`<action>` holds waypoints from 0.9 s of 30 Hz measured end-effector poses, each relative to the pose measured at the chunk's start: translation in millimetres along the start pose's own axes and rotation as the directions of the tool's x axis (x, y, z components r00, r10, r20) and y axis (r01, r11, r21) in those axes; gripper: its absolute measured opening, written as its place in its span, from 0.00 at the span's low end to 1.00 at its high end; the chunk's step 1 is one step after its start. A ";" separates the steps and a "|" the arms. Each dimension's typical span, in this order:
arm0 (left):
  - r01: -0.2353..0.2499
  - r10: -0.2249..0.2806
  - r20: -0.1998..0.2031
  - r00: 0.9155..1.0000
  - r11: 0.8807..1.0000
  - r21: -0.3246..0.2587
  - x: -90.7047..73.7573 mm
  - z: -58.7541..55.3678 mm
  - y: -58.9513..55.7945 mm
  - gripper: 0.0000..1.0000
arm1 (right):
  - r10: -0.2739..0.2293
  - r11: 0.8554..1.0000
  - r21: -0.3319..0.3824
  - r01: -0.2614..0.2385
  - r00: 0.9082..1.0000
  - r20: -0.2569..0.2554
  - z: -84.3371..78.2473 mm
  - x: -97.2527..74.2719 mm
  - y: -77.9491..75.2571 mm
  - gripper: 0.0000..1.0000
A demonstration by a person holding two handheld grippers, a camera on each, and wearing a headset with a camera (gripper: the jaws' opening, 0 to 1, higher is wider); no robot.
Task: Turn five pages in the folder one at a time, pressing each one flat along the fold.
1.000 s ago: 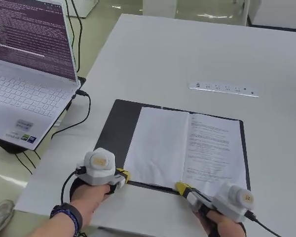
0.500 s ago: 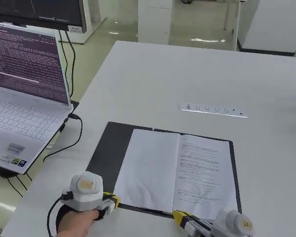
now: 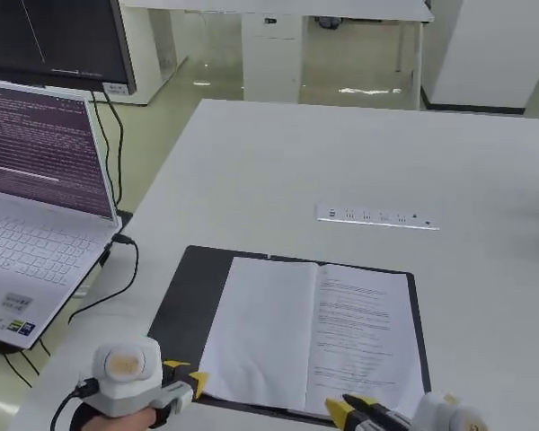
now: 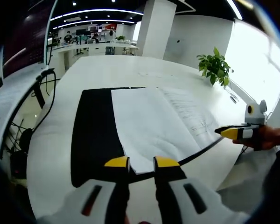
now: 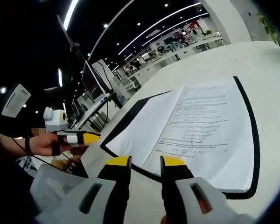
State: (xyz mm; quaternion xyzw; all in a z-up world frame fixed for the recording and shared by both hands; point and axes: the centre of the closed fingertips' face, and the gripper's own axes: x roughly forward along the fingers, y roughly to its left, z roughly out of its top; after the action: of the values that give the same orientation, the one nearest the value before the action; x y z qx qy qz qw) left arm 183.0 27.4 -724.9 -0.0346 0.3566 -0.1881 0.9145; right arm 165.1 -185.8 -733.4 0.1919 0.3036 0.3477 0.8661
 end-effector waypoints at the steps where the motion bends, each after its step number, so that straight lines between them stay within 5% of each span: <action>1: -0.010 0.010 -0.005 1.000 1.000 0.026 -1.4 1.2 -0.1 0.19 | 0.008 1.000 0.000 -0.008 1.000 0.006 3.2 -2.8 1.2 0.27; 3: -0.022 0.022 -0.010 1.000 0.997 0.070 -3.3 2.7 -1.1 0.19 | 0.011 1.000 -0.009 -0.011 1.000 0.008 6.7 -6.5 1.2 0.31; 12: -0.017 0.015 0.027 1.000 0.994 0.105 -12.6 19.8 -10.3 0.26 | -0.024 0.999 -0.047 0.027 0.998 0.055 30.0 -21.8 -7.5 0.38; 20: -0.029 0.015 0.081 0.997 0.985 0.171 -38.2 52.0 -12.0 0.32 | -0.059 0.995 -0.079 0.068 0.993 0.102 48.8 -41.3 -14.2 0.42; 27: -0.063 0.040 0.120 0.992 0.979 0.192 -61.3 67.5 -8.4 0.38 | -0.083 0.987 -0.131 0.098 0.990 0.112 57.7 -56.9 -11.8 0.49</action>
State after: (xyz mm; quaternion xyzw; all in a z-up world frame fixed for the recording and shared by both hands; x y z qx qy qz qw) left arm 183.9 37.4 -633.9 0.0536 0.2839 -0.1960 0.9371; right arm 176.2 -241.8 -674.8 0.1366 0.2413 0.3172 0.9069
